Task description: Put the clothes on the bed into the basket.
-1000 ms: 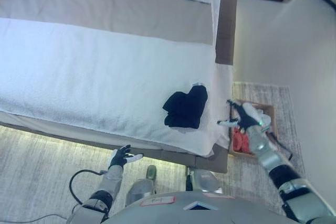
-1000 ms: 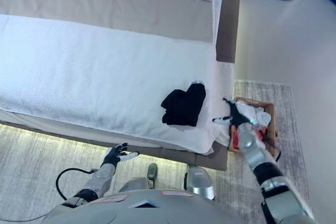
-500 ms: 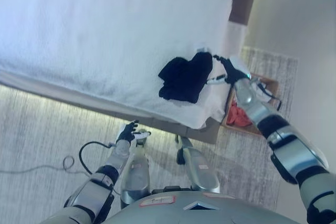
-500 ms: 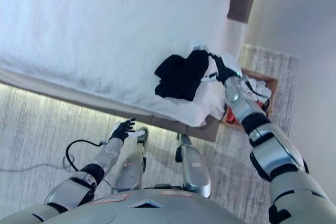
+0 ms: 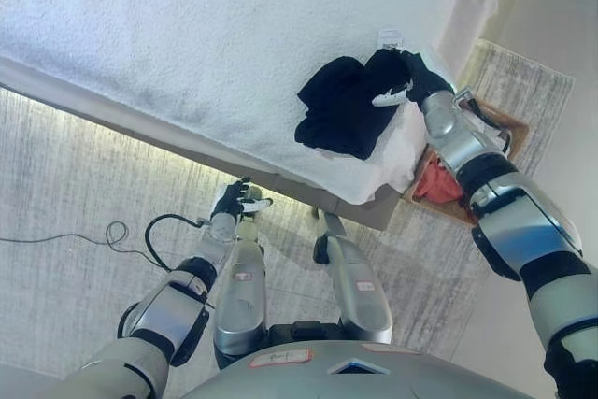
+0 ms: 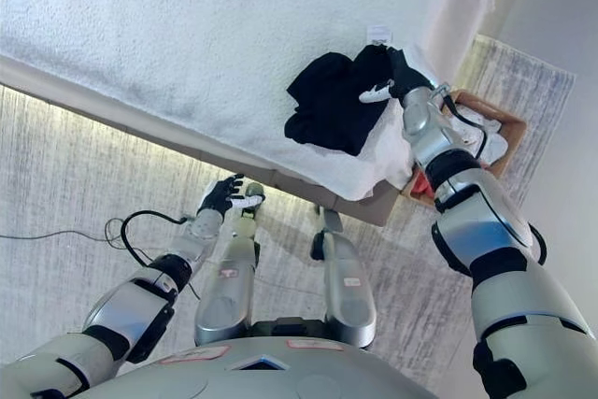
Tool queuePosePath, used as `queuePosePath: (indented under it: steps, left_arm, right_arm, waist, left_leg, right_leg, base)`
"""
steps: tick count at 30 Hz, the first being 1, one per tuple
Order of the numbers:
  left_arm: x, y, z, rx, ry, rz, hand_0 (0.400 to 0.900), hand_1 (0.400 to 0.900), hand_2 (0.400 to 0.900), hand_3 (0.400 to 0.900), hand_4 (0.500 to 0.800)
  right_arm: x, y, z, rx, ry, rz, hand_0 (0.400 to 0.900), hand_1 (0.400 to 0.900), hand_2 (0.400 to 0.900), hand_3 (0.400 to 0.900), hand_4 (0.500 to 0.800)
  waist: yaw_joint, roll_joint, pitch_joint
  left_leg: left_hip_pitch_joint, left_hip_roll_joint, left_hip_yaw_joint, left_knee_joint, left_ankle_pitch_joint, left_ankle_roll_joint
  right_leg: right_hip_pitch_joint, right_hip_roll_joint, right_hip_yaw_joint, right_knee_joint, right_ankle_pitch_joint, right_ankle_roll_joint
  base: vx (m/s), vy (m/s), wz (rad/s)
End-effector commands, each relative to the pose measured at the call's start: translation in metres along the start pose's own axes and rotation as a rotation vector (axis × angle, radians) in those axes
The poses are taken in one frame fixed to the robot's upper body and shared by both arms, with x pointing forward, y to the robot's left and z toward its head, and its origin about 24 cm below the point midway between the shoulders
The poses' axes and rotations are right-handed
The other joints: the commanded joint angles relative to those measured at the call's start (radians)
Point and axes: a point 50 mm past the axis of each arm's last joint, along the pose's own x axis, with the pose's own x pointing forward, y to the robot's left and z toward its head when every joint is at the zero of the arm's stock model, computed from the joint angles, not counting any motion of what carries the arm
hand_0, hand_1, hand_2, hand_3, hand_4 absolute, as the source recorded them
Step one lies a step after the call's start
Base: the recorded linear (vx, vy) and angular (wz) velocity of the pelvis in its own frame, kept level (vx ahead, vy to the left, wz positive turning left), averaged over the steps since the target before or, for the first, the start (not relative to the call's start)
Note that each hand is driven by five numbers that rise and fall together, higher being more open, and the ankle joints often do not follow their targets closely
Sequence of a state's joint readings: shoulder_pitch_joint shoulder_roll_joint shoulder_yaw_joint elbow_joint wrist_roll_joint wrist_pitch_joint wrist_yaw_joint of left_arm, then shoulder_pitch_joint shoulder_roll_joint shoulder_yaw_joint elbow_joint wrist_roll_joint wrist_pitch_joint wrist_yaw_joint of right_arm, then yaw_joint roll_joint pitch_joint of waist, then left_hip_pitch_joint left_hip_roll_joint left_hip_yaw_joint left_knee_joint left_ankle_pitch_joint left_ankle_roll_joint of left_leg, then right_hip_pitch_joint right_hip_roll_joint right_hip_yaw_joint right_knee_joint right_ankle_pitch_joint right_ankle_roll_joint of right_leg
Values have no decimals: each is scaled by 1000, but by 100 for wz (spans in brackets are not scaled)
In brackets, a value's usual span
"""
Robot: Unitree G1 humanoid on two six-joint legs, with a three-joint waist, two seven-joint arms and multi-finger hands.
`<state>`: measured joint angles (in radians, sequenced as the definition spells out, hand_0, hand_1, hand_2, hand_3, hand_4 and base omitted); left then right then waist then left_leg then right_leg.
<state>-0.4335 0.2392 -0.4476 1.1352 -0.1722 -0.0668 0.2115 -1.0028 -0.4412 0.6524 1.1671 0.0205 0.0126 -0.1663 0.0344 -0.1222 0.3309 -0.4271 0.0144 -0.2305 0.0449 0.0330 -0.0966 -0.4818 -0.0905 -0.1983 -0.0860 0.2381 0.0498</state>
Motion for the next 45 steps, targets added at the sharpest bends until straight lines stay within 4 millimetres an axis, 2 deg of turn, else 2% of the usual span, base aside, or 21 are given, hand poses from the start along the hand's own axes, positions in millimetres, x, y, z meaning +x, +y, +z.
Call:
queuePosePath:
  steps: [1,2,3,4,11,18,24,27,34,40,45]
  left_arm:
    - [2,13,3,10,-18,40,900,900,900,900,800]
    - [2,12,4,18,-19,36,900,900,900,900,800]
    - [3,12,5,21,-19,36,900,900,900,900,800]
    - [3,11,6,22,-21,36,900,900,900,900,800]
    - [3,15,4,37,-13,45,900,900,900,900,800]
    - [3,12,3,36,-9,41,900,900,900,900,800]
    - [1,13,-4,29,9,52,900,900,900,900,800]
    - [-2,15,-14,20,37,60,900,900,900,900,800]
    - [-13,16,-45,-40,101,75,900,900,900,900,800]
    - [-25,10,-63,-108,121,67,900,900,900,900,800]
    - [-33,12,-77,-140,142,64,900,900,900,900,800]
  right_arm:
    - [9,-30,40,41,-75,-82,900,900,900,900,800]
    - [10,-30,42,29,-69,-74,900,900,900,900,800]
    - [10,-31,42,47,-60,-77,512,512,512,512,567]
    - [10,-32,41,64,-53,-86,400,400,400,400,500]
    - [9,-20,46,103,-71,-51,400,400,400,400,500]
    - [9,-17,51,151,-86,-58,400,400,400,400,500]
    - [8,-17,49,224,-101,-71,400,400,400,400,500]
    - [5,-18,40,278,-112,-91,400,400,400,400,500]
    - [-19,1,7,459,-158,-123,400,400,400,400,500]
    - [-65,16,-66,687,-41,-251,400,400,400,400,500]
    - [-90,-3,-99,762,5,-403,400,400,400,400,500]
  waist:
    - [28,-23,13]
    - [32,-26,15]
    - [34,-29,16]
    - [36,-30,15]
    - [36,-38,7]
    - [35,-40,4]
    - [24,-42,-9]
    - [15,-46,-27]
    - [-23,-43,-105]
    - [-47,-3,-204]
    - [-65,34,-288]
  left_leg:
    - [-37,-18,84,9,9,24]
    - [-40,-18,82,9,10,23]
    - [-43,-20,78,11,10,23]
    - [-43,-20,76,10,11,24]
    - [-41,-22,59,2,12,23]
    - [-30,-21,58,-10,14,25]
    - [-16,-22,63,-11,8,26]
    - [3,-20,70,-11,1,28]
    - [118,-6,90,-53,-25,38]
    - [267,-2,107,-120,-33,45]
    - [341,0,112,-132,-47,47]
  right_leg:
    - [10,-43,66,-1,-25,69]
    - [10,-43,63,-1,-26,69]
    - [11,-43,60,-1,-27,69]
    - [11,-43,60,-1,-27,69]
    - [18,-40,54,-1,-37,68]
    - [24,-39,56,-1,-42,69]
    - [33,-38,65,-1,-43,70]
    - [49,-36,71,-1,-46,71]
    - [130,-31,81,3,-70,74]
    - [245,-33,75,20,-116,82]
    - [314,-41,66,43,-152,88]
  base:
    - [14,-12,12]
    - [22,-23,14]
    - [24,-13,12]
    - [28,-5,9]
    - [33,-7,7]
    - [4,2,0]
    - [0,11,-4]
    - [19,5,-9]
    - [55,23,-14]
    - [100,41,-8]
    - [54,24,1]
